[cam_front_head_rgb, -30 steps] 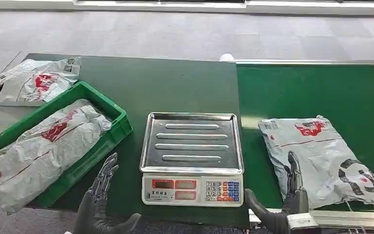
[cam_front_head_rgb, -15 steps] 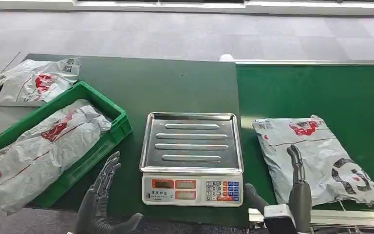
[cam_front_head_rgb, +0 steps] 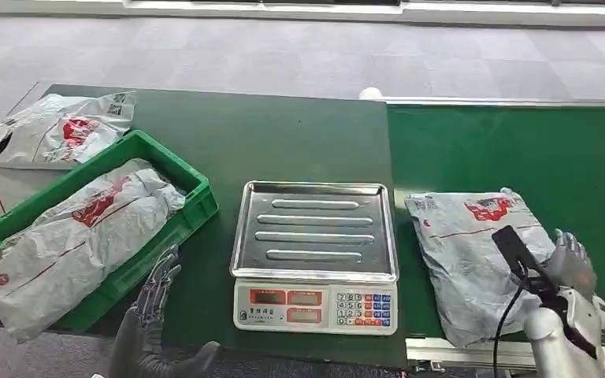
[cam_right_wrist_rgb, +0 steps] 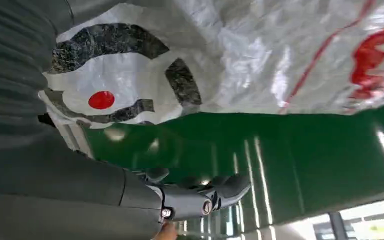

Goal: Moved the parcel from conveyor to table for the left to box.

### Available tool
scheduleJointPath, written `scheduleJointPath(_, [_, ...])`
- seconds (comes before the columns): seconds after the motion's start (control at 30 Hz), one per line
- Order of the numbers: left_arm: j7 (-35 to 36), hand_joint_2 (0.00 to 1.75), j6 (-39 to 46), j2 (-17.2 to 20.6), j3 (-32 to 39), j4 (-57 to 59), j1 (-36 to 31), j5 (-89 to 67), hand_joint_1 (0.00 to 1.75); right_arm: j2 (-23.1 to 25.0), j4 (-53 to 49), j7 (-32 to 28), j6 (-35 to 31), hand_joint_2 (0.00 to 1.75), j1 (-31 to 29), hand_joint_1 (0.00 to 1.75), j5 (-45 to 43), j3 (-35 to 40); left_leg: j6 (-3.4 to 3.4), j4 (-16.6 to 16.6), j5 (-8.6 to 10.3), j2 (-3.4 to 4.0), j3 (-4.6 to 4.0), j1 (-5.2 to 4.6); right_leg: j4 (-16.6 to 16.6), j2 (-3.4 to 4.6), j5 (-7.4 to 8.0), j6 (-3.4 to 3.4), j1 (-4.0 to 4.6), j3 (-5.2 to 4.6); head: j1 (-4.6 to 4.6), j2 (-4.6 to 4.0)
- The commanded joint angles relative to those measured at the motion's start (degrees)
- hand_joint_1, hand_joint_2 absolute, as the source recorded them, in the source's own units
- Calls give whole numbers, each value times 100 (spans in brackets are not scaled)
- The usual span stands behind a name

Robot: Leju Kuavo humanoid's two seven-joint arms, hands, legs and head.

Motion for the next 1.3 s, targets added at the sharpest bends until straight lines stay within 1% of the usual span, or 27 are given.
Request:
scheduleJointPath(0.03, [24, 175, -19, 101, 153, 226, -44, 7, 0, -220, 1780, -34, 31, 175, -552, 0, -18, -352, 0, -13, 3, 11, 9, 1, -14, 10, 7, -6, 3, 6, -2, 0])
scheduleJointPath(0.1, [23, 175, -18, 126, 109, 230, -59, -1, 0, -300, 1883, 124, 328, 175, -502, 0, -79, -387, -1, -16, 5, 18, 3, 3, -16, 15, 11, -7, 6, -2, 0, 0])
scheduleJointPath(0.17, [33, 175, -23, 196, 72, 293, -104, 16, 0, -466, 2335, 371, 962, 175, -494, 0, -84, -270, 0, -18, 7, 8, 3, 1, -19, 5, 9, -6, 5, 1, -2, 0])
scheduleJointPath(0.2, [12, 175, -17, 208, 54, 378, -131, 8, 0, -583, 2832, 642, 1723, 175, -562, 0, -67, -148, 1, -14, 5, 4, 4, 1, -14, -1, 4, -4, 3, 1, -2, 0])
scheduleJointPath(0.23, [3, 175, -10, 206, 20, 503, -166, -6, 0, -685, 3151, 764, 1979, 175, -507, 0, 84, 50, 2, -21, 10, -4, 8, 4, -25, -7, 8, -5, 7, 9, -2, 0])
scheduleJointPath(0.3, [-64, 175, 34, 233, -30, 647, -199, 2, 0, -705, 3621, 461, 2446, 175, -547, 0, -132, 46, 4, -26, 13, -16, 13, 6, -35, -17, 8, -2, 9, 20, -2, 0])
scheduleJointPath(0.33, [-77, 175, 56, 231, -18, 645, -189, 3, 0, -696, 3608, 392, 2351, 175, -531, 175, -93, 131, 5, -33, 16, -20, 20, 6, -44, -22, 9, -1, 8, 26, 0, 0])
scheduleJointPath(0.37, [-78, 175, 56, 231, -5, 619, -178, 4, 0, -663, 3596, 349, 2282, 175, -549, 175, -139, 128, 5, -25, 10, -9, 18, 7, -35, -12, 7, -1, 8, 18, -4, 0])
scheduleJointPath(0.4, [-78, 175, 59, 228, 21, 559, -155, 5, 0, -630, 3531, 343, 2221, 175, -592, 175, -122, 194, -6, -9, -11, 3, 39, 14, -27, 7, 0, 0, 18, 29, -4, 0])
scheduleJointPath(0.43, [-78, 175, 60, 231, 29, 531, -146, 6, 0, -619, 3509, 358, 2246, 175, -640, 175, -122, 209, 1, -16, -5, -12, 41, 14, -42, -9, 2, 0, 21, 47, -4, 0])
scheduleJointPath(0.5, [-62, 175, 70, 207, 92, 440, -100, 0, 0, -568, 3300, 314, 2175, 175, -665, 175, -185, 288, 13, -13, -23, -4, 81, 37, -72, -4, -13, 7, 53, 107, -2, 0])
scheduleJointPath(0.57, [-52, 175, 70, 208, 106, 417, -92, -4, 0, -546, 3227, 305, 2178, 175, -745, 175, -185, 323, 19, -9, -26, 8, 94, 57, -84, 6, -10, 10, 60, 130, 0, 0])
scheduleJointPath(0.7, [-23, 175, 74, 188, 92, 412, -42, -17, 0, -467, 2985, 249, 2327, 175, -732, 175, -291, 446, 25, -12, -22, 12, 83, 57, -96, 7, 4, 17, 55, 126, 0, 0])
scheduleJointPath(0.73, [-23, 175, 72, 196, 65, 442, -43, -16, 0, -456, 2946, 237, 2318, 175, -724, 175, -301, 466, 30, -34, -2, 17, 68, 47, -112, 10, 23, 17, 45, 107, -2, 0])
scheduleJointPath(0.77, [-33, 175, 77, 222, 11, 471, -47, -32, 0, -445, 2848, 211, 2227, 175, -714, 175, -307, 495, 25, -18, -19, 18, 82, 51, -98, 13, 10, 19, 48, 121, 0, 0])
scheduleJointPath(0.8, [-43, 175, 149, 234, -13, 451, -30, -39, 0, -374, 2616, 60, 1897, 175, -709, 175, -489, 372, 22, -12, -25, 15, 89, 55, -96, 10, 6, 20, 52, 131, 0, 0])
scheduleJointPath(0.87, [-41, 175, 162, 248, -23, 395, -3, -39, 0, -351, 2448, 134, 1941, 175, -720, 175, -509, 387, 24, -35, -8, 24, 81, 45, -111, 20, 22, 16, 44, 114, 0, 0])
scheduleJointPath(0.9, [-40, 175, 167, 254, -22, 373, 5, -39, 0, -348, 2391, 168, 1982, 175, -714, 175, -517, 393, 22, -2, -34, 32, 98, 57, -92, 29, 4, 20, 58, 135, 0, 0])
scheduleJointPath(0.93, [-40, 175, 167, 254, -22, 373, 5, -39, 0, -348, 2391, 168, 1982, 175, -714, 175, -517, 393, 24, -11, -25, 37, 88, 51, -96, 35, 14, 19, 53, 122, 0, 0])
scheduleJointPath(1.07, [-38, 175, 175, 260, -19, 376, -6, -39, 0, -342, 2350, 112, 1911, 175, -667, 175, -587, 343, 26, -14, -21, 37, 81, 51, -99, 37, 19, 18, 49, 116, 0, 0])
scheduleJointPath(1.1, [-29, 175, 212, 212, 43, 318, 37, -33, 0, -168, 1863, -459, 1205, 175, -615, 175, -1003, 46, 26, -8, -25, 32, 78, 53, -97, 32, 15, 18, 51, 118, 0, 0])
scheduleJointPath(1.13, [-27, 175, 227, 157, 121, 224, 92, -36, 0, 14, 1225, -697, 958, 175, -551, 175, -1339, -157, 25, 0, -37, 34, 93, 56, -91, 35, 7, 21, 54, 131, 0, 0])
scheduleJointPath(1.17, [-1, 175, 202, 118, 174, 156, 128, -48, 0, 144, 525, -683, 852, 175, -438, 175, -1652, -195, 26, -5, -30, 39, 84, 53, -92, 40, 15, 21, 51, 118, 0, 0])
scheduleJointPath(1.2, [-2, 175, 129, 13, 262, 88, 166, -88, 0, 420, -365, -1082, 248, 175, -303, 175, -2007, -412, 25, 4, -38, 63, 82, 52, -80, 64, 15, 20, 50, 109, 0, 0])
scheduleJointPath(1.23, [-15, 175, 65, -62, 300, 55, 163, -116, 0, 551, -1287, -1021, 47, 175, -127, 175, -2335, -391, 25, -3, -32, 73, 67, 46, -80, 73, 22, 18, 44, 95, 0, 0])
scheduleJointPath(1.27, [-23, 175, 34, -87, 304, 68, 148, -135, 0, 726, -1922, -1330, -323, 175, -23, 175, -2761, -492, 24, 7, -40, 71, 26, 46, -70, 72, 18, 24, 43, 107, 0, 0])
scheduleJointPath(1.3, [-46, 175, 9, -99, 263, 143, 85, -142, 0, 807, -2715, -1805, -867, 175, 255, 175, -3258, -478, 22, 1, -33, 92, 3, 36, -62, 92, 26, 20, 34, 75, 0, 0])
